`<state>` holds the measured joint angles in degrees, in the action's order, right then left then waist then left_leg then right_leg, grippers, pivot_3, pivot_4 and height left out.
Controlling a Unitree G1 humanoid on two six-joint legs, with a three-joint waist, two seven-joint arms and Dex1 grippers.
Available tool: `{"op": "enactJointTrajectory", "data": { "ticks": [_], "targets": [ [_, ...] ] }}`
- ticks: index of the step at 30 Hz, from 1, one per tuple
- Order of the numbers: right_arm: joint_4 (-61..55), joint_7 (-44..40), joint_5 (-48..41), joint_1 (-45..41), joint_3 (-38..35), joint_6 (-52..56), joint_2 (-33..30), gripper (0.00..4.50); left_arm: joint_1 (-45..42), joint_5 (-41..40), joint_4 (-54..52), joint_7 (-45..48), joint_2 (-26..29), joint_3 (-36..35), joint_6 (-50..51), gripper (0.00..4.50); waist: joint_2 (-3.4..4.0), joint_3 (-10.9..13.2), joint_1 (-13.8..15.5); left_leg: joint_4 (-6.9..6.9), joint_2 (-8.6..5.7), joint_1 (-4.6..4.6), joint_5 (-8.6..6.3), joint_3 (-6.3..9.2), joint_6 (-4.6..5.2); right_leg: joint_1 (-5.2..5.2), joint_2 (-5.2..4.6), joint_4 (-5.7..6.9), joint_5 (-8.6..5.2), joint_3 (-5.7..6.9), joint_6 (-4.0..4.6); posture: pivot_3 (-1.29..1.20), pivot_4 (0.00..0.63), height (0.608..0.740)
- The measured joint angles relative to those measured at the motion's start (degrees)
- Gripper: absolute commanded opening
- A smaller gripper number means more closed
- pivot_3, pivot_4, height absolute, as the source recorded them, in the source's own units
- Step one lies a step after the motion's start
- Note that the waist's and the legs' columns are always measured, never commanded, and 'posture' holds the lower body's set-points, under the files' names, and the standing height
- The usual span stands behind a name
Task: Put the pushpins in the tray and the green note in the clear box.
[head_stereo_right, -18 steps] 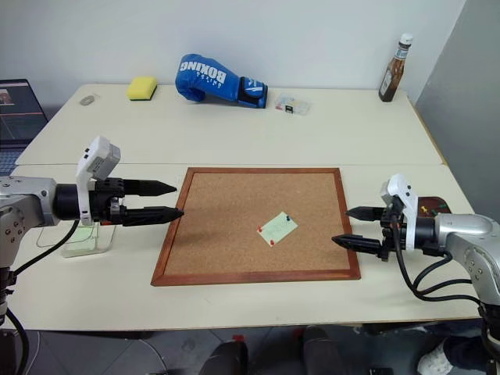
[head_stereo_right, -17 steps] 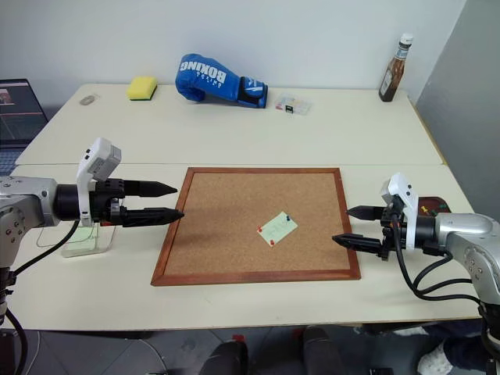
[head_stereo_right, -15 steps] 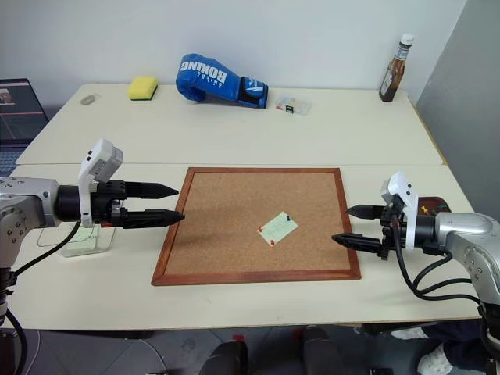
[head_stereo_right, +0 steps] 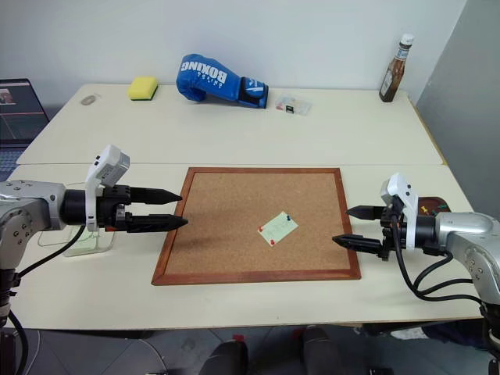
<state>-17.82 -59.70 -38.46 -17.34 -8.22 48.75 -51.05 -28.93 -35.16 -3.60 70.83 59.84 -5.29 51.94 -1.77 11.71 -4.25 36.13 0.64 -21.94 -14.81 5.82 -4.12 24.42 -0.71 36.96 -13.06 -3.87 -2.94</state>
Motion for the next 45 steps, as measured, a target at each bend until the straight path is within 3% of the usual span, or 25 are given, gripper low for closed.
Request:
{"op": "enactJointTrajectory", "data": {
  "ticks": [5, 8, 14, 21, 29, 35, 41, 45],
  "targets": [
    [-0.2, 0.6, -0.5, 0.0, 0.0, 0.0, 0.1, 4.50, 0.0, 0.2, -0.1, -0.5, -1.3, 0.5, -1.4, 4.46, 0.00, 0.0, 0.1, 0.03, 0.00, 0.02, 0.00, 0.00, 0.00, -0.02, 0.00, 0.02, 0.00, -0.01, 0.00, 0.00, 0.150, 0.740],
    [-1.5, 2.7, -0.4, 0.0, 0.3, -0.2, 1.7, 4.50, 0.0, 0.5, -0.3, -2.7, -3.3, 0.7, -1.9, 4.01, -0.01, 0.0, 0.1, 0.05, 0.00, 0.02, 0.00, 0.01, 0.00, -0.02, 0.01, 0.04, 0.01, -0.01, -0.01, 0.00, 0.150, 0.740],
    [-4.2, 8.1, 5.0, 2.8, 5.3, -4.5, 5.8, 4.50, 2.1, 0.8, -2.2, -6.2, -7.7, 0.6, -5.2, 2.85, -0.01, 0.0, 0.4, 0.08, 0.00, 0.02, 0.01, -0.01, -0.01, -0.04, 0.00, 0.06, 0.02, -0.03, -0.02, 0.00, 0.150, 0.740],
    [-2.8, 19.1, 13.5, -1.1, 11.7, -10.9, 17.7, 4.50, 2.5, 4.6, -3.9, -14.8, -16.9, 2.0, -11.0, 1.59, -0.01, 0.0, 0.9, 0.47, 0.00, 0.09, 0.01, 0.01, -0.02, -0.19, 0.02, 0.17, 0.12, -0.06, -0.14, 0.00, 0.150, 0.740],
    [0.4, 23.3, 19.1, -1.7, 16.5, -15.2, 24.5, 4.50, 4.1, 9.1, -4.3, -20.2, -22.9, 5.0, -16.1, 0.04, -0.01, 0.0, 1.2, 0.69, -0.02, 0.04, 0.01, 0.06, -0.01, -0.29, 0.01, 0.18, 0.17, -0.05, -0.18, 0.00, 0.150, 0.740],
    [5.2, 24.9, 21.8, -3.2, 17.5, -17.9, 27.6, 4.50, 4.8, 12.3, -2.0, -21.6, -26.4, 8.4, -20.1, 0.01, 0.00, 0.0, 1.3, 0.78, -0.03, 0.07, 0.01, 0.05, -0.01, -0.32, 0.03, 0.20, 0.30, -0.07, -0.17, 0.00, 0.150, 0.740],
    [11.6, 26.0, 24.2, -4.2, 18.6, -21.1, 30.9, 4.50, 6.5, 19.9, 7.2, -23.5, -30.4, 14.3, -28.3, 0.01, 0.03, -0.1, 1.3, 0.82, -0.02, 0.12, 0.02, 0.06, 0.00, -0.35, 0.05, 0.24, 0.35, -0.07, -0.14, 0.00, 0.150, 0.740],
    [15.0, 26.0, 25.8, -5.4, 19.2, -23.2, 32.6, 4.50, 5.3, 23.6, 11.1, -23.5, -31.1, 17.1, -33.1, 0.01, 0.44, -0.5, 1.9, 0.85, -0.06, 0.37, 0.03, 0.05, 0.01, -0.66, 0.04, 0.18, 0.38, -0.09, -0.21, 0.00, 0.150, 0.740]
  ]
}}
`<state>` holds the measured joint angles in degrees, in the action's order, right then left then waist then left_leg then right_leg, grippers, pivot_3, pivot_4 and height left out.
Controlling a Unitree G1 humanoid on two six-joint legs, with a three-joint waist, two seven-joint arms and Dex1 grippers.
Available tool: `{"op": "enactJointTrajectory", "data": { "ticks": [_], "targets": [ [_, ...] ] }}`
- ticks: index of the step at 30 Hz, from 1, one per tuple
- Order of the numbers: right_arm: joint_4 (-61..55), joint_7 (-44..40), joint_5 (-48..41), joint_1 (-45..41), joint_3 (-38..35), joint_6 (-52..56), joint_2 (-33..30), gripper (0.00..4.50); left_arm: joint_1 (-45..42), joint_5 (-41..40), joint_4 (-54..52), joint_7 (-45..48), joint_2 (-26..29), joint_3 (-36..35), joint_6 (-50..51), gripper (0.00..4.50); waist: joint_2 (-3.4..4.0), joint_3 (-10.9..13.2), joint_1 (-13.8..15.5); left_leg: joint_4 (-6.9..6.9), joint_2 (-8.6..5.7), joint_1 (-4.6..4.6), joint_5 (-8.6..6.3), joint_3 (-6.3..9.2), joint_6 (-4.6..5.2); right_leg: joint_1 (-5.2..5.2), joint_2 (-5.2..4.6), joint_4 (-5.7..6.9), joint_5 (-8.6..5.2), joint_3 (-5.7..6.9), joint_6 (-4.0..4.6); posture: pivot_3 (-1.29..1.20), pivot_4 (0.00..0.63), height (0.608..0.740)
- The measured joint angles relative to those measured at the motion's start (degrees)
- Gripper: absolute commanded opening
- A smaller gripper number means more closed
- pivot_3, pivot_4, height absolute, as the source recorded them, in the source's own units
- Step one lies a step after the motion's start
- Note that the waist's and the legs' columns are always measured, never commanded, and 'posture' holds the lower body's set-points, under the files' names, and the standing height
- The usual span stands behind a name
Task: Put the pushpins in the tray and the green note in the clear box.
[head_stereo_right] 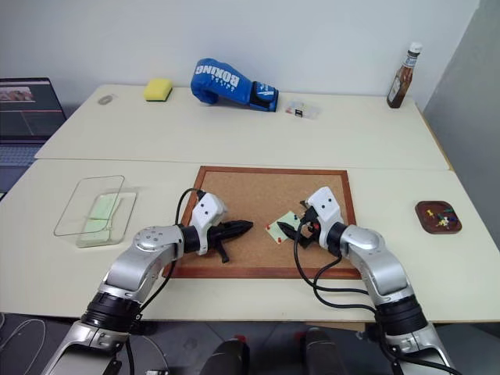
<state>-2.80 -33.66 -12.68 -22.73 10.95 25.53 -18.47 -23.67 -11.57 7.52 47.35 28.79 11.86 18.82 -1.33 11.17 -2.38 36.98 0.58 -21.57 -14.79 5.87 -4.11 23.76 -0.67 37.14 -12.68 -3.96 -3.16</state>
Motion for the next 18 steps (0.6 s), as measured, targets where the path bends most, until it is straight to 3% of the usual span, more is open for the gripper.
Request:
{"op": "enactJointTrajectory", "data": {
  "ticks": [4, 7, 18],
  "targets": [
    [2.2, 0.0, 1.2, -0.6, 0.3, -1.5, 0.6, 4.50, -0.7, 1.3, 2.0, 0.7, -0.1, 0.5, -0.7, 0.01, 0.08, -0.4, -0.1, -0.06, 0.02, 0.69, -0.01, -0.07, 0.01, -0.61, 0.01, -0.10, -0.23, -0.06, 0.34, 0.00, 0.150, 0.740],
    [4.4, 0.0, 1.5, -0.7, 0.3, -1.8, 1.0, 4.07, -0.8, 1.3, 2.3, 1.0, -0.1, 0.2, -0.7, 0.00, 0.11, -0.4, -0.4, -0.04, 0.03, 0.71, 0.01, -0.08, 0.04, -0.61, 0.03, -0.06, -0.23, -0.08, 0.33, 0.00, 0.150, 0.740],
    [10.0, -1.1, 3.7, -2.5, 0.7, -4.0, 2.2, 1.90, -1.5, 1.3, 2.6, 2.9, 0.2, -0.6, -0.1, 0.00, 0.13, -0.5, -0.6, -0.08, 0.04, 0.69, 0.01, -0.07, 0.04, -0.59, 0.05, -0.04, -0.22, -0.09, 0.32, 0.00, 0.150, 0.740]
  ]
}}
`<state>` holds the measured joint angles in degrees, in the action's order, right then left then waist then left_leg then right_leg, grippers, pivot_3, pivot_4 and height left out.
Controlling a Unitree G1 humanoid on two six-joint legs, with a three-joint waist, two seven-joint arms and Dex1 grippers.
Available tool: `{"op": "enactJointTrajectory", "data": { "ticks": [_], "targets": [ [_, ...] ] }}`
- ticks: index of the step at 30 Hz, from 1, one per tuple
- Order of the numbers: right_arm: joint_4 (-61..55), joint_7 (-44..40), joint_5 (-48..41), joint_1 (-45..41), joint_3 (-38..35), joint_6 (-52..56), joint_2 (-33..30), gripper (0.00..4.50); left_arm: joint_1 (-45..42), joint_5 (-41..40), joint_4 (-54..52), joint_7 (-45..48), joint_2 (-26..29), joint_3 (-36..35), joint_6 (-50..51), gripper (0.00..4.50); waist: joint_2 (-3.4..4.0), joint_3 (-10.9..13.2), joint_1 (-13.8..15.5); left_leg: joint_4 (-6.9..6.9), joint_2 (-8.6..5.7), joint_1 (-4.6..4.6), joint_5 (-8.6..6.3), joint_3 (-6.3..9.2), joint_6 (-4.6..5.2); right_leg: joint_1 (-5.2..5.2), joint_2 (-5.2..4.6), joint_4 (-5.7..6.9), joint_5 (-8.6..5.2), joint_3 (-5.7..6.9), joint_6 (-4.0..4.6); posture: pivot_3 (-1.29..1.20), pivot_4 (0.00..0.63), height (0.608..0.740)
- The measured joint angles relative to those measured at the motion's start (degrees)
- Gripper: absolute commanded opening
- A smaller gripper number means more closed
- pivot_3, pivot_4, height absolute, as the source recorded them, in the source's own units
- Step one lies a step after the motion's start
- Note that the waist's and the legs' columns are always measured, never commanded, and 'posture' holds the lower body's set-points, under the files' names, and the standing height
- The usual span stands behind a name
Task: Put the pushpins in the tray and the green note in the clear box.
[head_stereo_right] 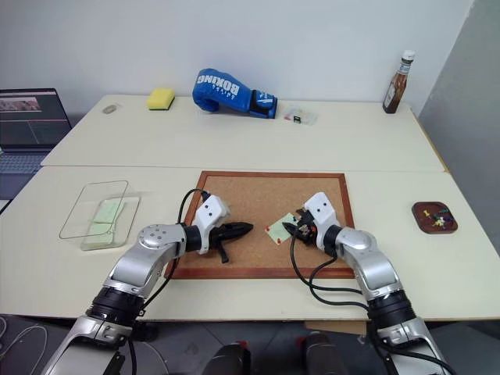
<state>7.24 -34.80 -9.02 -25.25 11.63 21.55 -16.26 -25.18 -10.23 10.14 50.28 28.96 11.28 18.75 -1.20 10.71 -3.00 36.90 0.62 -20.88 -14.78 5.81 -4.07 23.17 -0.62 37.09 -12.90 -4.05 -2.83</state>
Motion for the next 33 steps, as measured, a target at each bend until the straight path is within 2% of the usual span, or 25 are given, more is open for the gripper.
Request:
{"op": "enactJointTrajectory", "data": {
  "ticks": [9, 17, 22, 27, 30, 33],
  "targets": [
    [1.5, 0.0, 1.1, -0.3, -0.7, -0.7, 0.4, 0.01, 0.0, 0.2, 0.4, 0.1, -0.2, -0.3, 0.5, 0.00, 0.00, 0.0, -0.1, -0.02, 0.00, 0.00, 0.00, 0.00, 0.00, 0.00, 0.00, -0.01, 0.00, 0.00, 0.00, 0.00, 0.150, 0.740],
    [0.9, 0.0, 0.9, 0.4, -1.8, -1.0, 0.7, 0.01, -0.4, 0.4, 0.8, 0.0, -0.7, -0.2, 1.0, 0.00, 0.01, 0.0, 0.1, -0.01, 0.00, -0.02, 0.00, 0.02, 0.00, 0.01, 0.00, -0.01, -0.01, 0.00, 0.01, 0.00, 0.150, 0.740],
    [-7.7, -0.8, -4.1, 1.3, -5.0, -0.8, 1.6, 0.01, -0.7, 0.4, 1.0, -0.4, -1.0, -0.3, 2.0, 0.00, 0.06, 0.0, 0.0, -0.01, 0.00, 0.00, 0.00, 0.06, 0.00, 0.00, 0.00, -0.02, -0.01, 0.02, 0.00, 0.00, 0.150, 0.740],
    [-10.7, -0.9, -6.1, 1.5, -6.2, 0.9, 1.2, 0.01, -0.6, 0.4, 1.0, -0.8, -1.0, -0.3, 2.2, 0.00, 0.07, -0.1, -0.1, 0.00, 0.01, 0.01, 0.00, 0.05, 0.00, 0.00, 0.01, -0.06, -0.02, 0.01, 0.01, 0.00, 0.150, 0.740],
    [-12.1, 0.1, -6.9, 2.1, -7.4, 2.7, 0.8, 0.01, -0.6, 0.4, 0.8, -0.8, -1.0, -0.3, 2.4, 0.00, 0.09, -0.1, -0.1, -0.01, 0.01, 0.01, 0.01, 0.04, 0.00, 0.01, 0.01, -0.06, -0.02, 0.01, 0.01, 0.00, 0.150, 0.740],
    [-13.1, 4.7, -6.4, 1.9, -10.6, 4.8, 0.1, 0.01, -0.6, 0.4, 0.6, -0.8, -1.1, -0.3, 2.8, 0.00, 0.09, -0.1, 0.0, -0.01, 0.00, -0.02, 0.01, 0.04, 0.00, 0.01, 0.00, -0.09, -0.02, 0.00, 0.01, 0.00, 0.150, 0.740]
  ]
}}
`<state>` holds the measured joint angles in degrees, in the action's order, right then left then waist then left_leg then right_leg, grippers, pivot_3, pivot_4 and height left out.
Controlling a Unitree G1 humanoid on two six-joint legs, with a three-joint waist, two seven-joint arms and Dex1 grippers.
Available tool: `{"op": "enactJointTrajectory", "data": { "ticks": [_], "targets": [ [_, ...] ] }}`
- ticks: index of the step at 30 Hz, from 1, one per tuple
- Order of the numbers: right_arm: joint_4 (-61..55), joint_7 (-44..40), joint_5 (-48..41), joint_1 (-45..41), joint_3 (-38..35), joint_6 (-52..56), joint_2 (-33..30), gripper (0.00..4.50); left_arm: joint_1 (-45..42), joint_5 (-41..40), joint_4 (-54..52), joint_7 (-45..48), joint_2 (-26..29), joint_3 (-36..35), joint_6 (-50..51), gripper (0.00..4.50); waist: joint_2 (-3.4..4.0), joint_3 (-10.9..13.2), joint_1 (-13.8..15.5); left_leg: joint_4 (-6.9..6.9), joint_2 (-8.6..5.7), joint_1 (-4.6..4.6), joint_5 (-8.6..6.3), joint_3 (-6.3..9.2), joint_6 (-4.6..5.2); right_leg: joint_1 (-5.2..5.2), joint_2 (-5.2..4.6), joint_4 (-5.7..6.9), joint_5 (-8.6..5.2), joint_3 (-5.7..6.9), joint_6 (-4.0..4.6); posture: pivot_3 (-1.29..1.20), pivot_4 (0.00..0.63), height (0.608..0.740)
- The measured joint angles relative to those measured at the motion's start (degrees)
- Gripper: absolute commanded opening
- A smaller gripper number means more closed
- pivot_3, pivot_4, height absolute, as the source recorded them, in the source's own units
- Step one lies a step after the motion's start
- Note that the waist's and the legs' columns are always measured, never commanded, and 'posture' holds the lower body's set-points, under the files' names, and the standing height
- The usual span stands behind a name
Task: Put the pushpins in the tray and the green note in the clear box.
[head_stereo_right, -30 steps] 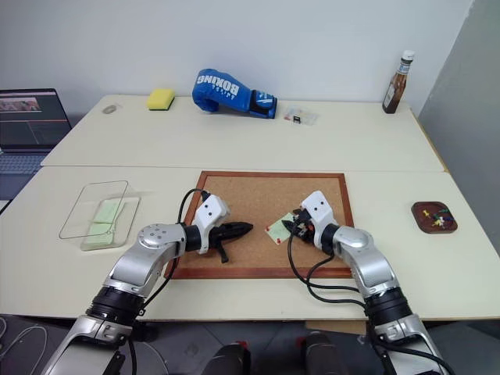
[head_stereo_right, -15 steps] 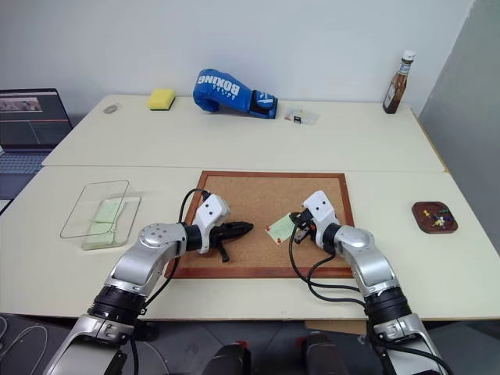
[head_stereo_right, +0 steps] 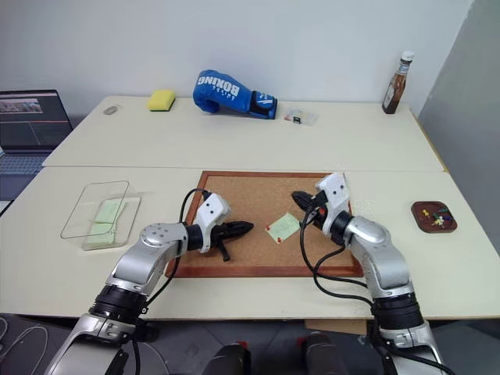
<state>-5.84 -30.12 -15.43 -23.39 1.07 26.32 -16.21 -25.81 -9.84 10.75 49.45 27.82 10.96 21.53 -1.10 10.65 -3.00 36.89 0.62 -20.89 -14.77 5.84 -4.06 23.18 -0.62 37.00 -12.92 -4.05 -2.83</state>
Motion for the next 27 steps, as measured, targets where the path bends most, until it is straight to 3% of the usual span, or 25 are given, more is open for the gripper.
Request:
{"op": "enactJointTrajectory", "data": {
  "ticks": [4, 8, 17, 27],
  "targets": [
    [1.6, 10.6, 5.1, -1.1, -5.8, 2.0, -3.6, 0.01, 0.2, 0.0, -0.6, -0.1, -0.1, 0.0, 0.5, 0.00, 0.00, 0.0, 0.1, -0.01, -0.02, -0.02, 0.00, -0.03, 0.00, 0.01, -0.02, -0.03, 0.00, -0.02, 0.00, 0.00, 0.150, 0.740],
    [5.1, 20.2, 9.8, -1.4, -16.1, 3.6, -10.4, 0.01, 0.9, 0.0, -1.6, 0.0, 0.1, -0.2, 0.6, 0.00, 0.13, -0.1, 0.0, -0.23, -0.03, -0.01, -0.01, -0.09, 0.00, 0.05, -0.03, -0.09, -0.02, -0.05, 0.03, 0.00, 0.150, 0.740],
    [15.6, 22.3, 8.2, -0.4, -24.6, 4.9, -14.7, 0.01, 1.5, 0.0, -1.9, -0.2, 0.2, -0.3, 0.6, 0.00, 0.18, -0.1, -0.3, -0.23, -0.03, 0.01, -0.01, -0.18, 0.01, 0.05, -0.04, -0.13, -0.04, -0.11, 0.02, 0.00, 0.150, 0.740],
    [22.0, 20.2, 4.0, -2.7, -25.9, 7.0, -14.8, 0.01, 1.6, 0.0, -2.0, -0.4, 0.2, -0.4, 0.5, 0.00, 0.22, -0.1, -0.3, -0.23, -0.03, 0.00, -0.01, -0.17, 0.01, 0.05, -0.04, -0.15, -0.04, -0.10, 0.01, 0.00, 0.150, 0.740]
  ]
}}
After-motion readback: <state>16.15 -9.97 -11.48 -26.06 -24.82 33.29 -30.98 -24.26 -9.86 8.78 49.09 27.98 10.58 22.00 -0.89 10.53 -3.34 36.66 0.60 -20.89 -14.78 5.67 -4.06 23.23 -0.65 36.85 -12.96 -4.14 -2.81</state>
